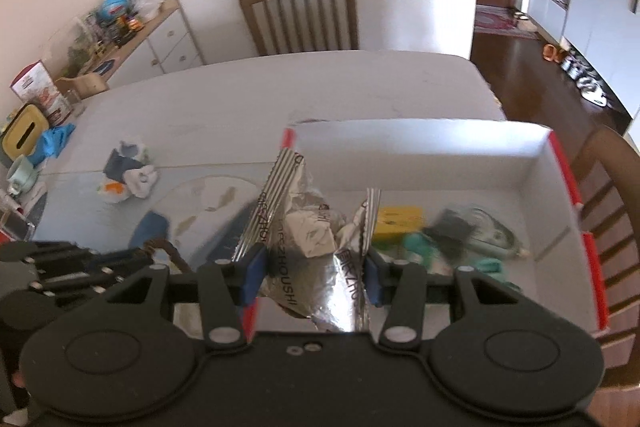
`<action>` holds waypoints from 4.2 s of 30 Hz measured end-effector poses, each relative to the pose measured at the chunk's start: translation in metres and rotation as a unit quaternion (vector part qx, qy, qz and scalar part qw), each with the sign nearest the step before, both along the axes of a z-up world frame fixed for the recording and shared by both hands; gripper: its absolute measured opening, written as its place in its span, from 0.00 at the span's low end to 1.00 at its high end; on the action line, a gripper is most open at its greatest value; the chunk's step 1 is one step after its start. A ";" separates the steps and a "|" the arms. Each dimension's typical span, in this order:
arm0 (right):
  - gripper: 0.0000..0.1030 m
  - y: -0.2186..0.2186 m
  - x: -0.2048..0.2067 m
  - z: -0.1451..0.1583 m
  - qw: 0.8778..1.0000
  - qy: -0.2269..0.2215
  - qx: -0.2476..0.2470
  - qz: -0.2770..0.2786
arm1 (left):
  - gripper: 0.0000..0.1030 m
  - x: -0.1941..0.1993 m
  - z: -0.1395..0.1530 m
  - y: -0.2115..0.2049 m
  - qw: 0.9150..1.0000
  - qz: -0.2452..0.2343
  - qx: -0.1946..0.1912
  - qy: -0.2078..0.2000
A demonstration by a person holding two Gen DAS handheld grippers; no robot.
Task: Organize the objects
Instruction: 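Carry the silver snack bag with the right tool while the left tool carries the bracelet into the box, then open the right tool to drop the snack bag while the left tool releases the bracelet, then withdraw both tools from the box toward the paper bag and plush toy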
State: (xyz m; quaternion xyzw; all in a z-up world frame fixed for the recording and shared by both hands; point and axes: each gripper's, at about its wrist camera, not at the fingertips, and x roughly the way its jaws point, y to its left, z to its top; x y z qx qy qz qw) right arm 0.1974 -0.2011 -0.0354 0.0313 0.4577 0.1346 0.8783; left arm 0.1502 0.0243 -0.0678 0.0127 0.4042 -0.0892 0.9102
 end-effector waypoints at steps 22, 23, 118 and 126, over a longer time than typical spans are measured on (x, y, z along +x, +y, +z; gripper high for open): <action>0.46 -0.112 0.009 -0.026 0.999 0.008 -0.024 -0.038 | 0.08 0.072 0.038 -0.137 0.995 -0.087 -0.025 -0.029; 0.46 -0.114 0.009 -0.027 0.999 0.008 -0.024 -0.038 | 0.08 0.078 0.034 -0.143 0.996 -0.089 -0.022 -0.025; 0.86 -0.098 -0.021 0.009 0.995 -0.055 0.029 0.075 | 0.79 0.053 0.033 -0.113 0.999 0.029 0.009 -0.030; 0.91 -0.046 -0.029 0.014 0.995 -0.059 0.043 0.072 | 0.84 0.031 0.040 -0.059 0.999 0.028 0.010 -0.041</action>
